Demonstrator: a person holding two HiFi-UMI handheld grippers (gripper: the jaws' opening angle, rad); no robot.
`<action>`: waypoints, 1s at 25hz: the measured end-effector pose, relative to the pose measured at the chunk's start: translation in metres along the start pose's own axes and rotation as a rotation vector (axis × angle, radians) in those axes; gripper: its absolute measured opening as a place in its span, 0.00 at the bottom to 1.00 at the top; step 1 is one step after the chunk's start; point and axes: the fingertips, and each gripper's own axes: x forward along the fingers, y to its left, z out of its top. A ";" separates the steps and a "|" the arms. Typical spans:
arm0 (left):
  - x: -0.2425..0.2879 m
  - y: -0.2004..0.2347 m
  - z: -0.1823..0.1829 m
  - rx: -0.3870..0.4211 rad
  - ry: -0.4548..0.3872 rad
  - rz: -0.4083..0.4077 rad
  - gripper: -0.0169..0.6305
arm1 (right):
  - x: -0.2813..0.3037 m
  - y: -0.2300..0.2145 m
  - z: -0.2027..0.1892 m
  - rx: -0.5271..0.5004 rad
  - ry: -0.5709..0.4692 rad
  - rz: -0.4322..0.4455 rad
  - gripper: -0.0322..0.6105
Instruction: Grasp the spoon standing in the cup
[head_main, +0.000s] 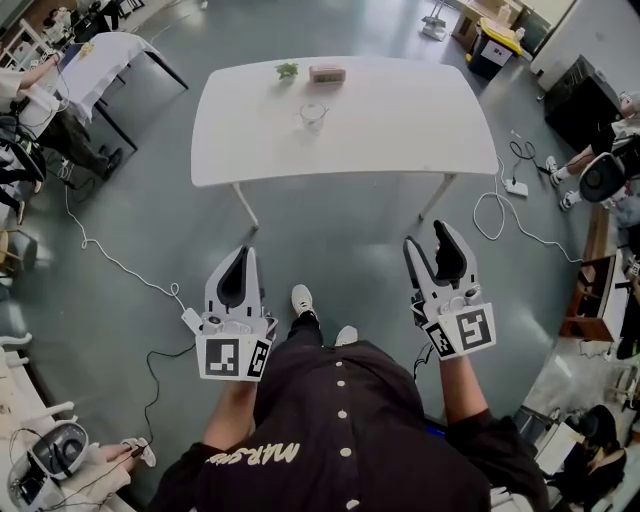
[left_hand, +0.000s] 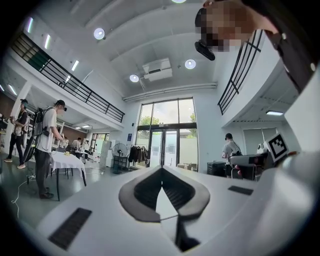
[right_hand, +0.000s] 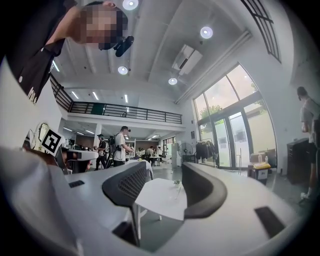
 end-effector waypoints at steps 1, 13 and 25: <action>0.004 0.004 0.001 0.000 0.000 0.001 0.04 | 0.006 0.000 0.000 0.000 0.001 0.000 0.38; 0.055 0.056 -0.003 -0.021 0.000 0.007 0.04 | 0.078 -0.004 -0.004 -0.016 0.012 0.001 0.38; 0.102 0.107 0.008 -0.005 -0.027 -0.014 0.04 | 0.144 -0.005 -0.004 -0.026 -0.018 -0.026 0.37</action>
